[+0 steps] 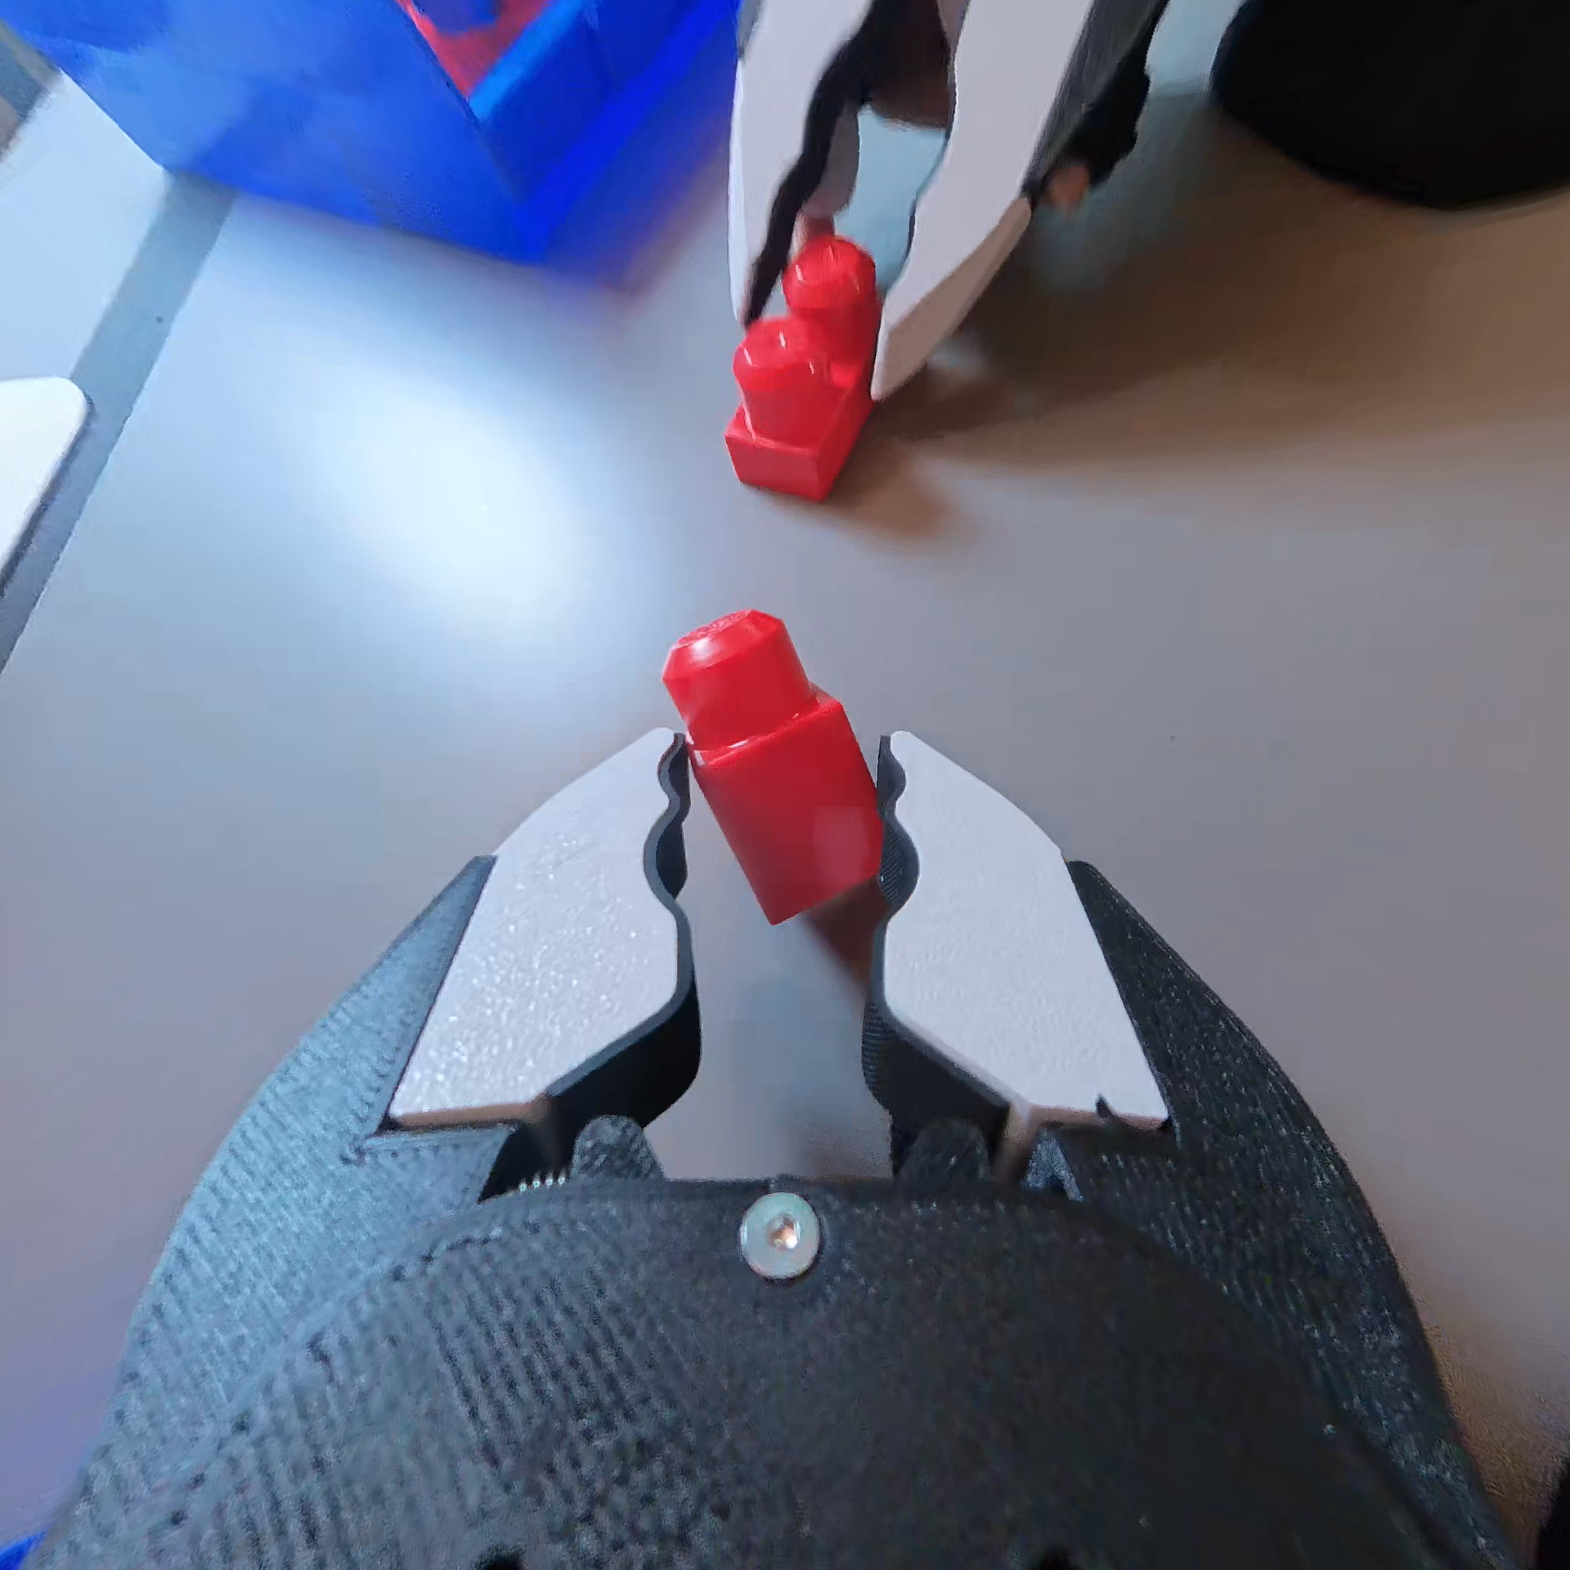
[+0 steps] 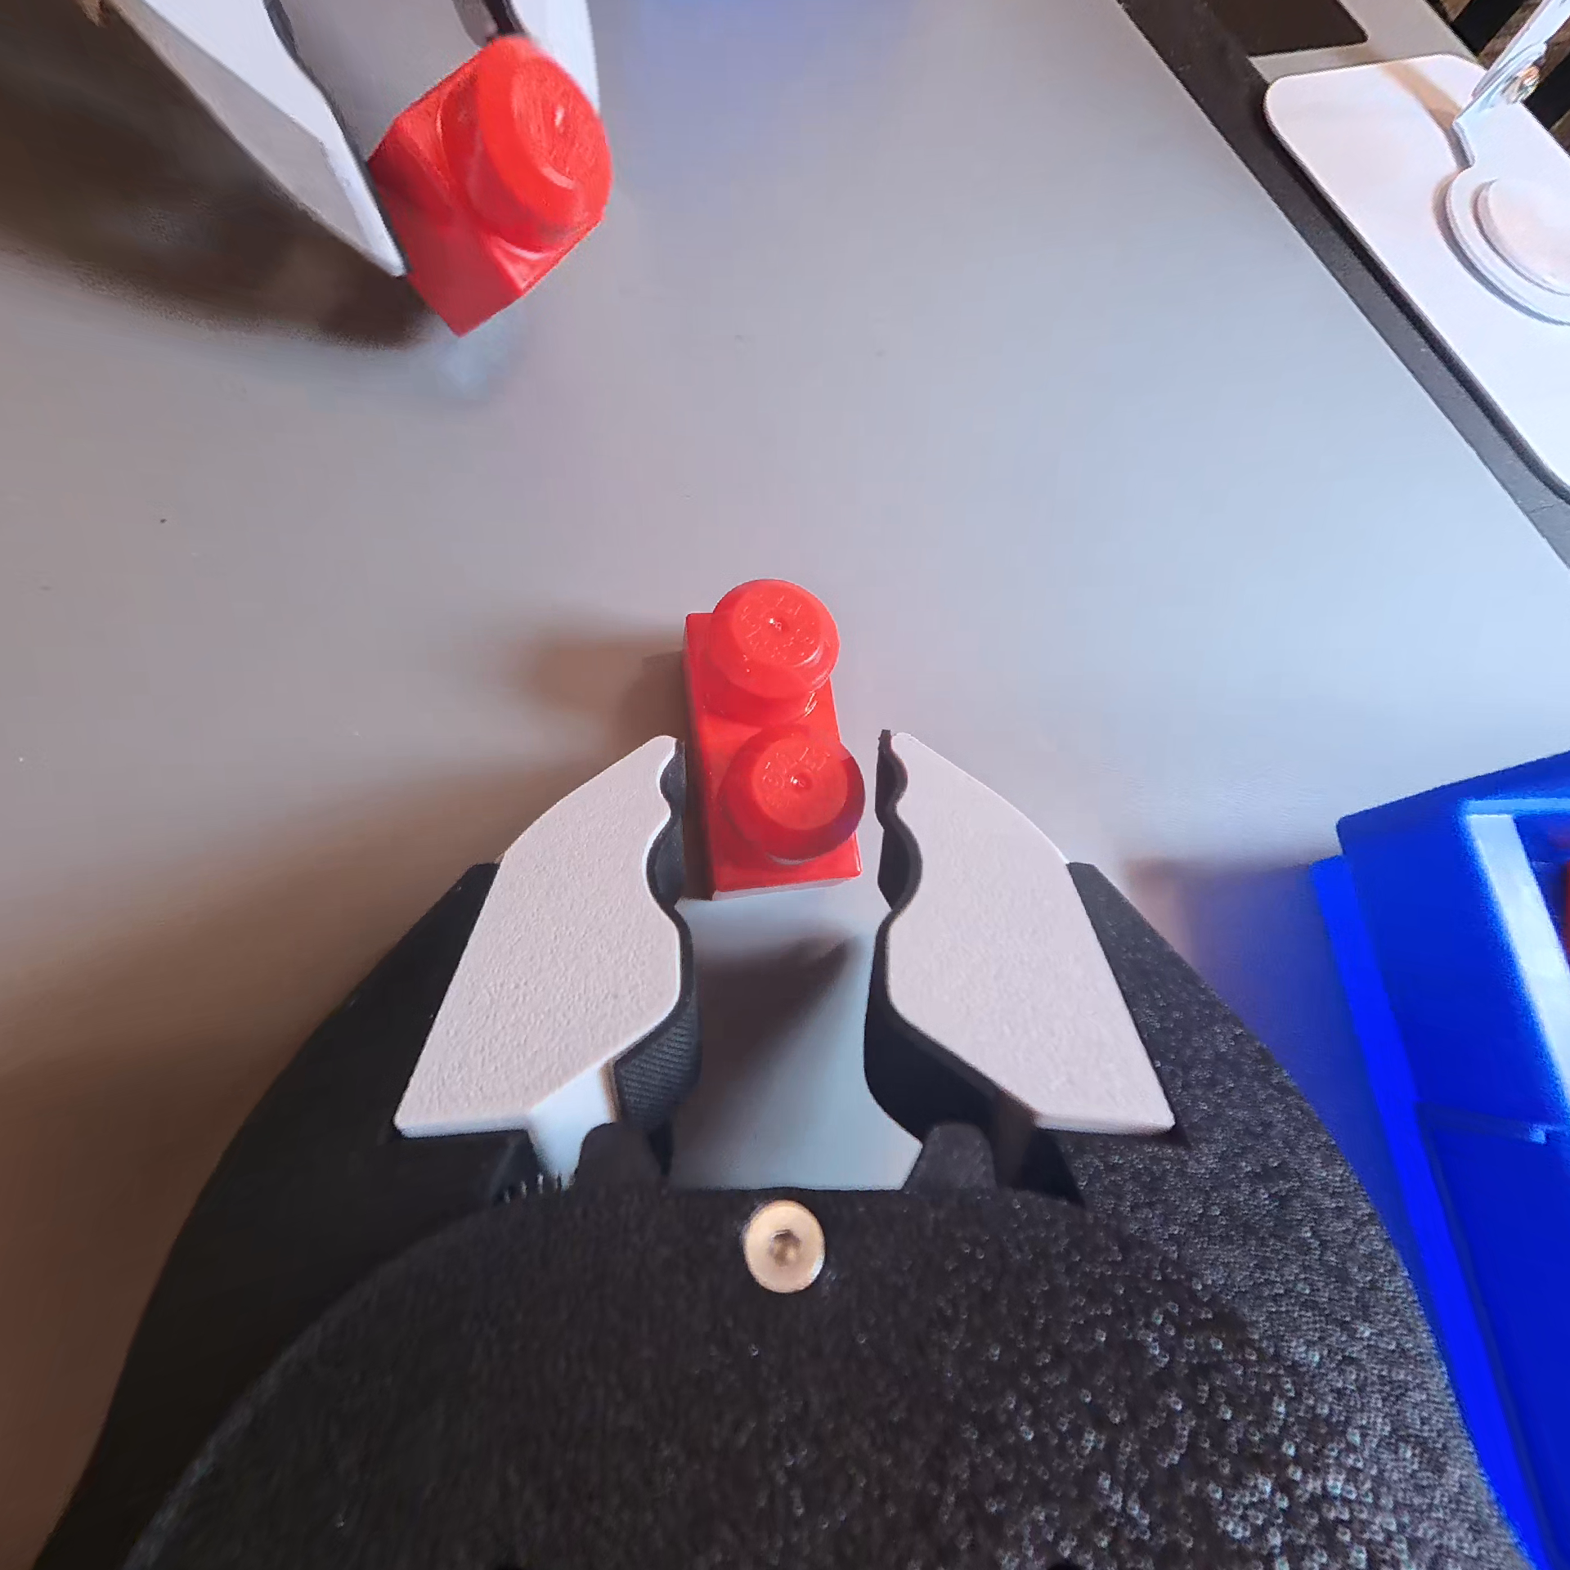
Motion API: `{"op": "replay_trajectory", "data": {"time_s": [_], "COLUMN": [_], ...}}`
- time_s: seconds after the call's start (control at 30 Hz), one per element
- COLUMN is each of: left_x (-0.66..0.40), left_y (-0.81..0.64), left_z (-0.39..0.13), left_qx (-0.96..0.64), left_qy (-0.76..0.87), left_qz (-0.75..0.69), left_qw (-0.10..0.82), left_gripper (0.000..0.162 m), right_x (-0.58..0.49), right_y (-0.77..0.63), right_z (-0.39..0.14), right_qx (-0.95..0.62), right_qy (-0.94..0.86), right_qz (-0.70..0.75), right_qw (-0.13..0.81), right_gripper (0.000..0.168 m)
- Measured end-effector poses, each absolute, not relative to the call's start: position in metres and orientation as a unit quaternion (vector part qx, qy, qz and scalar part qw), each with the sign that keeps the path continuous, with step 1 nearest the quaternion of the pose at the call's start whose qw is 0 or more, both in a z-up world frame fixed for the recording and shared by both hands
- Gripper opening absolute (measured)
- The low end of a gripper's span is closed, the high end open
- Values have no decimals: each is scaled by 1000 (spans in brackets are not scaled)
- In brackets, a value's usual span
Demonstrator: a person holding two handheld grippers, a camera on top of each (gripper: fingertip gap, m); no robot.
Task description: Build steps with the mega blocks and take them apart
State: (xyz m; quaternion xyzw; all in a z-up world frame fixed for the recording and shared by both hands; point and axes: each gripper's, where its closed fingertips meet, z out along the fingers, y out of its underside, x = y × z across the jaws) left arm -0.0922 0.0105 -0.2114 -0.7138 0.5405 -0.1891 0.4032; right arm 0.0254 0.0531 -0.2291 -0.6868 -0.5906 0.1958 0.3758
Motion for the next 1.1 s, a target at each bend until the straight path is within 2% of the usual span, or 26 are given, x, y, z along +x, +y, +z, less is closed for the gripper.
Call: {"op": "replay_trajectory", "data": {"time_s": [0.1,0.27,0.4,0.47,0.5,0.77,0.87,1.0,1.1], "left_x": [-78,-48,-28,-20,-18,-29,-36,-47,-61], "left_y": [20,13,6,2,0,10,12,18,31], "left_z": [-196,-194,-180,-178,-178,-211,-225,-228,-234], "left_qx": [-683,-641,-598,-586,-583,-673,-703,-728,-746], "left_qy": [512,537,553,559,562,535,528,505,502], "left_qz": [-211,-209,-177,-168,-168,-181,-181,-199,-172], "left_qw": [476,508,553,562,562,477,441,419,403], "left_gripper": [42,43,43,43,42,37,37,38,40], "right_x": [23,6,-17,-23,-25,-38,-38,-22,0], "right_y": [53,38,0,-1,1,7,9,28,47], "right_z": [-226,-181,-158,-161,-163,-191,-193,-170,-180], "right_qx": [-684,-641,-624,-640,-646,-643,-644,-635,-657], "right_qy": [-588,-562,-546,-531,-529,-564,-565,-554,-570], "right_qz": [197,260,367,364,353,251,249,225,171], "right_qw": [384,453,421,419,422,452,452,489,463], "right_gripper": [42,43,43,35,29,28,36,39,46]}}
